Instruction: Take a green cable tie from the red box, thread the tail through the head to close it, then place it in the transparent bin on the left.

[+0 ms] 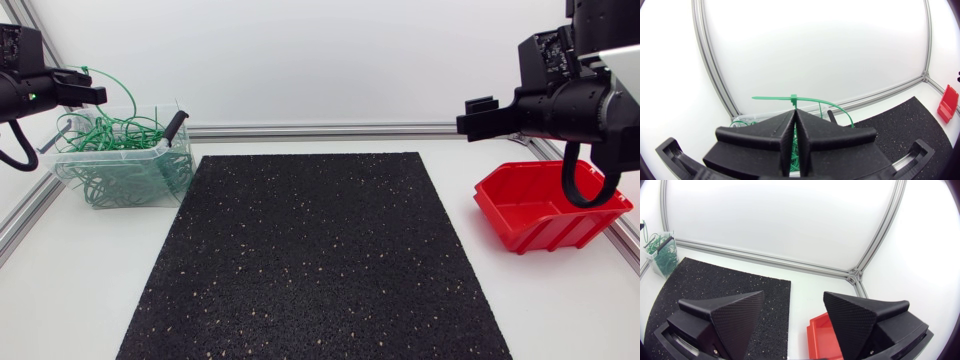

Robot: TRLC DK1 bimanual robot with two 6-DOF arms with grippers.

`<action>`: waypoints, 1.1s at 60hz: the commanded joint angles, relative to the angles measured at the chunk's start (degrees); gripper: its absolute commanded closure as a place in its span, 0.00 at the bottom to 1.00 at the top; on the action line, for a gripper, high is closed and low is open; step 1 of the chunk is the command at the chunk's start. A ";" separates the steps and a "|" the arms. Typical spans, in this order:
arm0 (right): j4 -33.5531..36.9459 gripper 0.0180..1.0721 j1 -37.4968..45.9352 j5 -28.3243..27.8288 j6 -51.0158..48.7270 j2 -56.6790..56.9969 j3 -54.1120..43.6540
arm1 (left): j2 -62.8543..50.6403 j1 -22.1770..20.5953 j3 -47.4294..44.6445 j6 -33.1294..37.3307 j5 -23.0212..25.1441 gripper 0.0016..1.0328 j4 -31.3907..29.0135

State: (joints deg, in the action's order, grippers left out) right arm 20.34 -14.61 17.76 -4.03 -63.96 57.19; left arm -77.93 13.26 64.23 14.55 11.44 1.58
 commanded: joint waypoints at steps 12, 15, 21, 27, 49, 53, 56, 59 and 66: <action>-0.74 0.04 0.90 -2.20 -0.71 6.66 -2.08 | -2.58 0.98 2.66 2.42 -2.57 0.93 3.69; -0.74 0.04 0.90 -2.20 -0.71 8.07 -2.34 | -3.72 0.98 3.36 2.59 -3.53 0.87 4.30; -0.21 0.04 0.90 -2.20 -0.80 9.56 -2.96 | -6.09 0.98 5.21 2.68 -4.85 0.72 4.83; 0.05 0.04 0.99 -2.11 -0.89 11.32 -4.10 | -10.22 0.89 8.02 2.86 -6.96 0.54 5.97; -0.56 0.04 1.16 -2.11 -2.73 22.30 -9.38 | -11.54 0.02 4.42 2.77 -8.37 0.03 9.58; -1.27 0.04 1.78 -2.11 -2.91 24.59 -10.61 | -10.49 0.02 2.92 2.77 -8.37 0.03 10.28; -1.71 0.04 2.22 -2.11 -3.17 26.52 -12.01 | -9.43 -0.07 1.60 2.77 -8.37 0.03 10.46; -3.11 0.04 2.83 -2.11 -4.05 28.46 -13.77 | -8.29 -0.16 0.20 2.68 -8.37 0.03 11.07; -6.19 0.04 5.82 -2.82 -5.72 31.53 -17.64 | -5.13 -0.86 -4.11 2.59 -9.33 0.03 13.27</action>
State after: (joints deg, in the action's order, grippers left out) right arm 15.86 -10.66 15.40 -7.84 -34.11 42.70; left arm -86.41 13.15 63.31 16.56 2.63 12.95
